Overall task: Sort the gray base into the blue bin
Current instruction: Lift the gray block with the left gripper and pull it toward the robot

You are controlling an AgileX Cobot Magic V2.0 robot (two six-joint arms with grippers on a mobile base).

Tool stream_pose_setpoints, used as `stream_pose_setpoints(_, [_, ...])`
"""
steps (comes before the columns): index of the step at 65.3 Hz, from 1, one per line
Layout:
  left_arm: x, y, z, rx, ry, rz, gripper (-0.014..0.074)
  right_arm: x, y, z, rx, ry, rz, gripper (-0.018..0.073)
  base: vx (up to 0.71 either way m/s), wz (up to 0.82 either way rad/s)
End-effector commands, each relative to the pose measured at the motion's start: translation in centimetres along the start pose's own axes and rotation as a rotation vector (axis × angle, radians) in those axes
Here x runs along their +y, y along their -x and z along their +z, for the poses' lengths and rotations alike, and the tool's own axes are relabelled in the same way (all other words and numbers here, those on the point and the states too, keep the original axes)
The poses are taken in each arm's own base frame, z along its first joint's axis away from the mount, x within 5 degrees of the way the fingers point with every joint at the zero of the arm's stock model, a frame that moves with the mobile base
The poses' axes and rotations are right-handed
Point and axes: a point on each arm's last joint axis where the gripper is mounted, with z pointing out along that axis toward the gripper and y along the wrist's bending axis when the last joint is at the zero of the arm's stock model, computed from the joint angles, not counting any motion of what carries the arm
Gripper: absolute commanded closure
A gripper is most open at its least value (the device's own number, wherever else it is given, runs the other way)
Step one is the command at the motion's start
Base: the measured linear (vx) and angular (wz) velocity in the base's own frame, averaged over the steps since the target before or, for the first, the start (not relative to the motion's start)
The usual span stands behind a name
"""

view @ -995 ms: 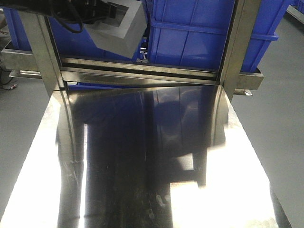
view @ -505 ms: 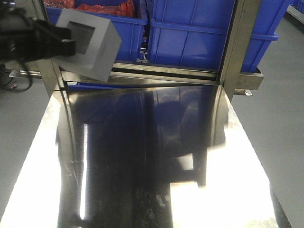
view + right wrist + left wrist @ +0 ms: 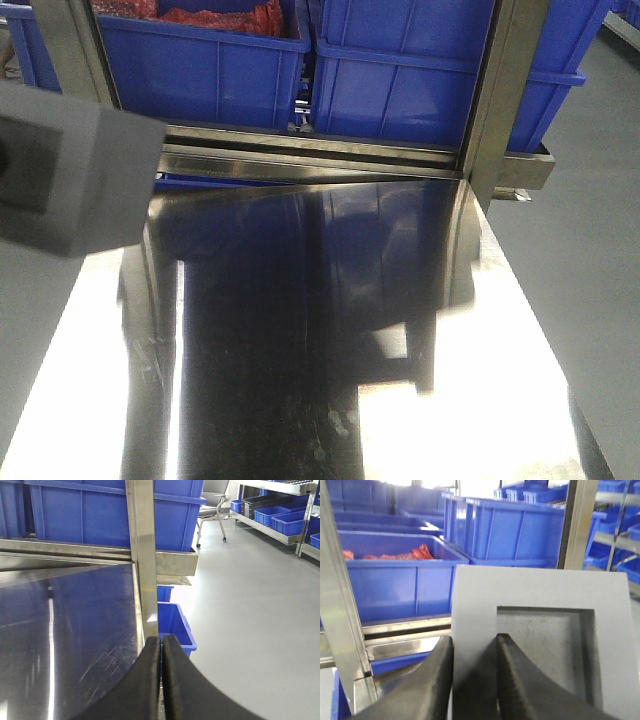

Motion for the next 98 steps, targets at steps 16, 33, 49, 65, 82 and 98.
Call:
stream_pose_setpoints(16, [-0.2,-0.9,-5.7,-0.197,-0.013,-0.018,0.0559,0.0,0.6,0.0,-0.073,-0.001,-0.02,0.0564,0.0,0.0])
stream_pose_setpoints(33, [-0.2,-1.5,-7.4,-0.247,-0.018,-0.016,0.0559,0.0,0.6,0.0,-0.073,-0.001,-0.02,0.0564,0.0,0.0])
stream_pose_setpoints(49, [-0.2,-1.6,-7.3,-0.24,-0.019,-0.02,0.0559,0.0,0.6,0.0,-0.073,-0.001,-0.02,0.0564,0.0,0.0])
stream_pose_setpoints(65, [-0.2,-1.7,-7.3,-0.225,-0.021,-0.018,0.0559,0.0,0.6,0.0,-0.073,-0.001,-0.02,0.0564,0.0,0.0])
stream_pose_setpoints(82, [-0.2,-1.7,-7.3,-0.225,-0.021,-0.018,0.0559,0.0,0.6,0.0,-0.073,-0.001,-0.02,0.0564,0.0,0.0])
stream_pose_setpoints(98, [-0.2,-1.7,-7.3,-0.225,-0.021,-0.018,0.0559,0.0,0.6,0.0,-0.073,-0.001,-0.02,0.0564,0.0,0.0])
